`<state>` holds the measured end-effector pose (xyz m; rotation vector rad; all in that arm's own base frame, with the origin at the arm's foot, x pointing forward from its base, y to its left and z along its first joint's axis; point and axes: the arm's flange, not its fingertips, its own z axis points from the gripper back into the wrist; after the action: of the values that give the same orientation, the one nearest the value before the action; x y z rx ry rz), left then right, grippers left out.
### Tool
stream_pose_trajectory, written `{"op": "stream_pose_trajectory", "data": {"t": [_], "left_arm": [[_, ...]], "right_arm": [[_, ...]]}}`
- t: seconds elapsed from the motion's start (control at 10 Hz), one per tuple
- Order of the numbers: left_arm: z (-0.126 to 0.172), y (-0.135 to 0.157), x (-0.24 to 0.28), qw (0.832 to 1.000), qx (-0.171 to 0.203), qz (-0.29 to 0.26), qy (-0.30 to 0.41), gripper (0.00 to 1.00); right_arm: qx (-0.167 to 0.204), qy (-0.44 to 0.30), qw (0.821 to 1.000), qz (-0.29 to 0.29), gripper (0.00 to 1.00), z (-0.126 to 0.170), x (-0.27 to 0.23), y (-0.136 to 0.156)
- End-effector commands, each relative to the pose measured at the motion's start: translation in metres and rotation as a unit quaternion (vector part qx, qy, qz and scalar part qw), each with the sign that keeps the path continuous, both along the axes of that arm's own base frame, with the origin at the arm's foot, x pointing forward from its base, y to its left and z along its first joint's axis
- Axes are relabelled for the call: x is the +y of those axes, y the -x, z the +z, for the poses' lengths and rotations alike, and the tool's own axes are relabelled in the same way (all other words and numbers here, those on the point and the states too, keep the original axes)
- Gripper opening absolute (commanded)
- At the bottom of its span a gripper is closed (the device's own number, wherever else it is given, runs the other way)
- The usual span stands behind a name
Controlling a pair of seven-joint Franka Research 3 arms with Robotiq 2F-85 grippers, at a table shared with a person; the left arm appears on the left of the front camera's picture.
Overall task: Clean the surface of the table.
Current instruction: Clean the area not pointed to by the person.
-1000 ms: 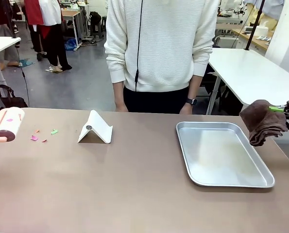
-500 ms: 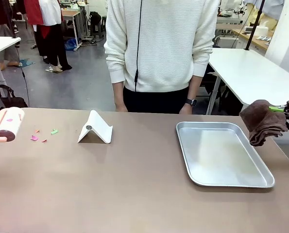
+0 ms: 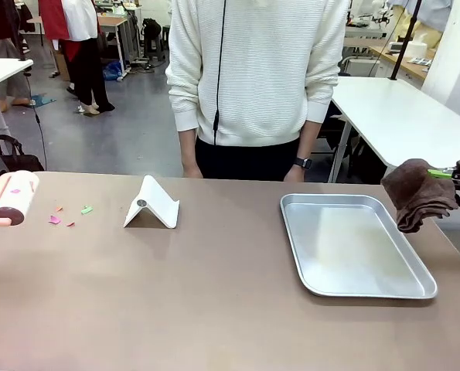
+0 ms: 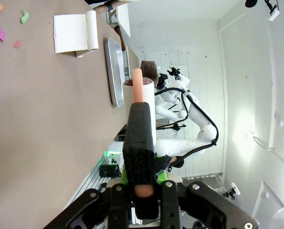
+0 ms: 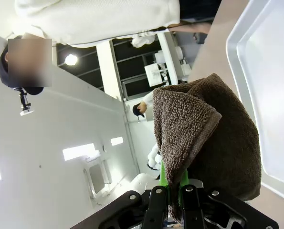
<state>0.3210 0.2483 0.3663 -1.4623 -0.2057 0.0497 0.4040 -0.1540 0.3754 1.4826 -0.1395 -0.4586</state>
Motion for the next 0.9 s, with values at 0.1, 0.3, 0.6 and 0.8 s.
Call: {"op": "stream_pose_trajectory", "data": {"t": [0.1,0.3,0.6,0.8], "left_arm": [[0.002,-0.010,-0.008,0.995,0.015,0.060,-0.076,0.22],[0.002,-0.020,0.000,0.987,0.029,0.113,-0.111,0.22],[-0.012,-0.044,0.022,0.976,0.081,0.166,-0.117,0.22],[-0.026,-0.064,0.031,0.968,0.113,0.190,-0.119,0.22]], "right_arm": [[0.000,-0.009,1.000,0.002,0.07,0.003,-0.002,0.002],[0.000,-0.009,1.000,0.002,0.07,0.003,-0.002,0.002],[0.000,-0.009,1.000,0.002,0.07,0.003,-0.002,0.002],[0.000,-0.009,1.000,0.002,0.07,0.003,-0.002,0.002]]}}
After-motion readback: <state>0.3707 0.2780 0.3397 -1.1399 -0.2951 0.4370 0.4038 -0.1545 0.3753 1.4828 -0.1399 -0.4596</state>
